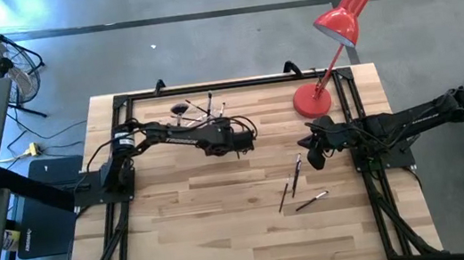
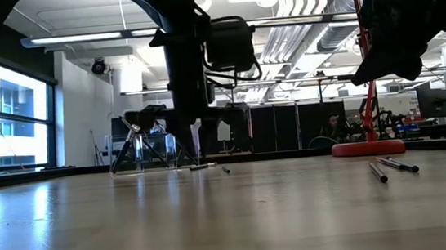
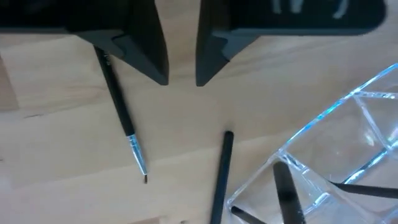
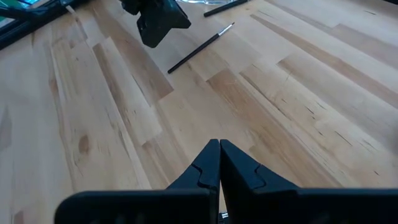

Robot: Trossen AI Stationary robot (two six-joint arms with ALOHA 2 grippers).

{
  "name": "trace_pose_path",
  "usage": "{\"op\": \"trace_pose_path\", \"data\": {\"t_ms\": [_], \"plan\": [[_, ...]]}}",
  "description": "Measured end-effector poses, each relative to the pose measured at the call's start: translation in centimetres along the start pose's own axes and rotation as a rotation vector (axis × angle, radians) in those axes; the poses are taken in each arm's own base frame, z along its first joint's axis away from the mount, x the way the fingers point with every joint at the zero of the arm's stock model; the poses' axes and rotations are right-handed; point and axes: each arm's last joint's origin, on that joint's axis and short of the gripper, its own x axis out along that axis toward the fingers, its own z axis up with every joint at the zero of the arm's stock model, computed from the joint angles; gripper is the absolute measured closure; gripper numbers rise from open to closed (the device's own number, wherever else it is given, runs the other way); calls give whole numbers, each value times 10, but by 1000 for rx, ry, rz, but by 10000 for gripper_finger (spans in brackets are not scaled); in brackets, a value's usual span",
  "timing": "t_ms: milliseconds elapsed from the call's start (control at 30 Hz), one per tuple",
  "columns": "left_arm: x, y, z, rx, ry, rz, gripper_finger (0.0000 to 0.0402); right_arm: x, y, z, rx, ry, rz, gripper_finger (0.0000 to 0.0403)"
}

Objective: Put items in baskets/containers
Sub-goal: Put the eyeshadow brush into the transparent organizer

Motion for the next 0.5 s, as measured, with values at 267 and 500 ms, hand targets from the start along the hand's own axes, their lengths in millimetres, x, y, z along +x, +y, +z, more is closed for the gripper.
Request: {"op": "trace_pose_path", "data": {"t_ms": [267,500], "plan": [[11,8,-4,-55,-14,82,289,0,0,0,0,0,0,402],[32,10,-14,-130,-33,74,289,0,0,0,-1,5,1,400]]}}
